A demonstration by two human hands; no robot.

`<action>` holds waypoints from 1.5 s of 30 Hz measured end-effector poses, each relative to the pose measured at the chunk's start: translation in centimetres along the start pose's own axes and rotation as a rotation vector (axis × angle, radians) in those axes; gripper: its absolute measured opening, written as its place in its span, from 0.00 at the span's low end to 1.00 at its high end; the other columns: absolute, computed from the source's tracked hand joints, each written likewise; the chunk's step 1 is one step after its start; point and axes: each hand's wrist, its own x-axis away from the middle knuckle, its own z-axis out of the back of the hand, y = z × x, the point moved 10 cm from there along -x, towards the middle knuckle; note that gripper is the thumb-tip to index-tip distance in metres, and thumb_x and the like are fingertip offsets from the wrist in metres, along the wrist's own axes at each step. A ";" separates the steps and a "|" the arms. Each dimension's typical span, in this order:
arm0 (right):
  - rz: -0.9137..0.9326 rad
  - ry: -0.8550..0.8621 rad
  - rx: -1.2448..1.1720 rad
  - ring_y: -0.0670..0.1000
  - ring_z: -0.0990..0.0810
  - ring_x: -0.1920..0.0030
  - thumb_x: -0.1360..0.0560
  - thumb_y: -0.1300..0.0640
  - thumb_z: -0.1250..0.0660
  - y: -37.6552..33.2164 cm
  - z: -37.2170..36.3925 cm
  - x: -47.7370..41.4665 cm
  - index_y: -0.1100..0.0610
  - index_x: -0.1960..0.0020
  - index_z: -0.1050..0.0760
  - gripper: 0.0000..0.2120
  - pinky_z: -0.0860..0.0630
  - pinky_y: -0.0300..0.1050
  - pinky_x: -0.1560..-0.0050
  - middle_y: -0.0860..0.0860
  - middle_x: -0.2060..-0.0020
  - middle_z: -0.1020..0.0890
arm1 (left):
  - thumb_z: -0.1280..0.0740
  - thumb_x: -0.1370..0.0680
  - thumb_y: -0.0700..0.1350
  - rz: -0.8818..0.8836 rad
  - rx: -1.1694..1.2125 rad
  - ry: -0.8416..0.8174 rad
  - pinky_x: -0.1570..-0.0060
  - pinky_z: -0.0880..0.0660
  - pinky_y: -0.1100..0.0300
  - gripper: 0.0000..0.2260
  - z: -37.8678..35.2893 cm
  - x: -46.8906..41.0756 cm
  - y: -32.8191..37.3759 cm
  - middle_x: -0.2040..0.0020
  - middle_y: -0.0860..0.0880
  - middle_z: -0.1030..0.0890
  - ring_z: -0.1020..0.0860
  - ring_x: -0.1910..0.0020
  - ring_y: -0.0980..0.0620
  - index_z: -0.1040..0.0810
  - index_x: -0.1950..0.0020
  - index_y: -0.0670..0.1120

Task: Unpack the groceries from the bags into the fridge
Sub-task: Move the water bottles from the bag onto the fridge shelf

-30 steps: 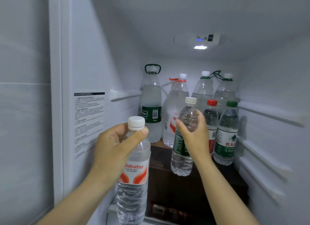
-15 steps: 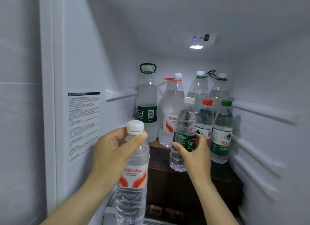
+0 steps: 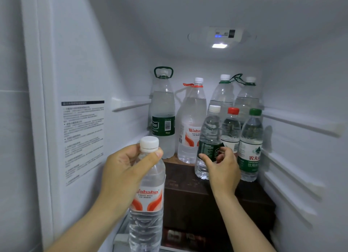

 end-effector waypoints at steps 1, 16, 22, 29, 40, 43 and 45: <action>0.008 0.008 0.011 0.43 0.25 0.63 0.35 0.40 0.24 0.0 0.0 0.0 0.54 0.44 0.28 0.28 0.24 0.42 0.62 0.43 0.61 0.25 | 0.27 0.35 0.54 0.003 -0.007 0.001 0.52 0.21 0.47 0.14 0.0 -0.1 -0.1 0.59 0.49 0.14 0.16 0.57 0.47 0.15 0.55 0.49; 0.095 -0.126 0.200 0.45 0.24 0.63 0.28 0.47 0.28 -0.4 -2.0 0.2 0.51 0.57 0.23 0.08 0.22 0.47 0.59 0.43 0.65 0.22 | 0.25 0.31 0.47 0.097 -0.172 0.079 0.54 0.20 0.52 0.08 1.2 -1.1 -4.6 0.58 0.52 0.14 0.16 0.57 0.51 0.16 0.53 0.52; 0.116 -0.137 0.189 0.46 0.23 0.62 0.28 0.46 0.28 -0.6 -2.2 0.3 0.51 0.57 0.23 0.10 0.22 0.49 0.58 0.44 0.63 0.20 | 0.26 0.29 0.47 0.120 -0.214 0.122 0.52 0.23 0.55 0.08 1.4 -1.6 -6.7 0.54 0.54 0.16 0.19 0.52 0.51 0.20 0.52 0.56; 0.167 -0.129 0.147 0.45 0.21 0.63 0.28 0.44 0.29 -1.0 -2.3 0.6 0.51 0.58 0.23 0.11 0.21 0.51 0.59 0.44 0.64 0.20 | 0.31 0.24 0.48 0.020 -0.342 0.102 0.61 0.31 0.69 0.05 1.0 -2.2 -6.0 0.56 0.58 0.20 0.22 0.55 0.61 0.22 0.50 0.51; 0.228 -0.181 0.091 0.44 0.21 0.64 0.26 0.49 0.29 -1.7 -2.5 0.9 0.52 0.58 0.22 0.07 0.22 0.42 0.63 0.44 0.66 0.20 | 0.30 0.26 0.49 -0.069 -0.350 0.145 0.53 0.33 0.73 0.15 1.2 -0.3 -5.2 0.45 0.58 0.23 0.24 0.48 0.58 0.26 0.40 0.53; 0.203 -0.286 -0.032 0.43 0.20 0.61 0.25 0.50 0.30 -2.3 -3.4 1.1 0.51 0.55 0.21 0.05 0.21 0.41 0.60 0.43 0.63 0.20 | 0.28 0.26 0.47 -0.068 -0.314 0.148 0.49 0.31 0.69 0.19 1.3 -0.1 -5.3 0.43 0.58 0.24 0.26 0.44 0.58 0.27 0.37 0.55; 0.159 -0.395 -0.225 0.42 0.20 0.60 0.24 0.52 0.32 -3.8 -4.1 1.3 0.50 0.54 0.21 0.03 0.20 0.44 0.57 0.44 0.62 0.18 | 0.28 0.27 0.45 -0.074 -0.302 0.145 0.44 0.28 0.62 0.22 1.5 0.1 -5.7 0.41 0.60 0.25 0.26 0.42 0.58 0.29 0.37 0.58</action>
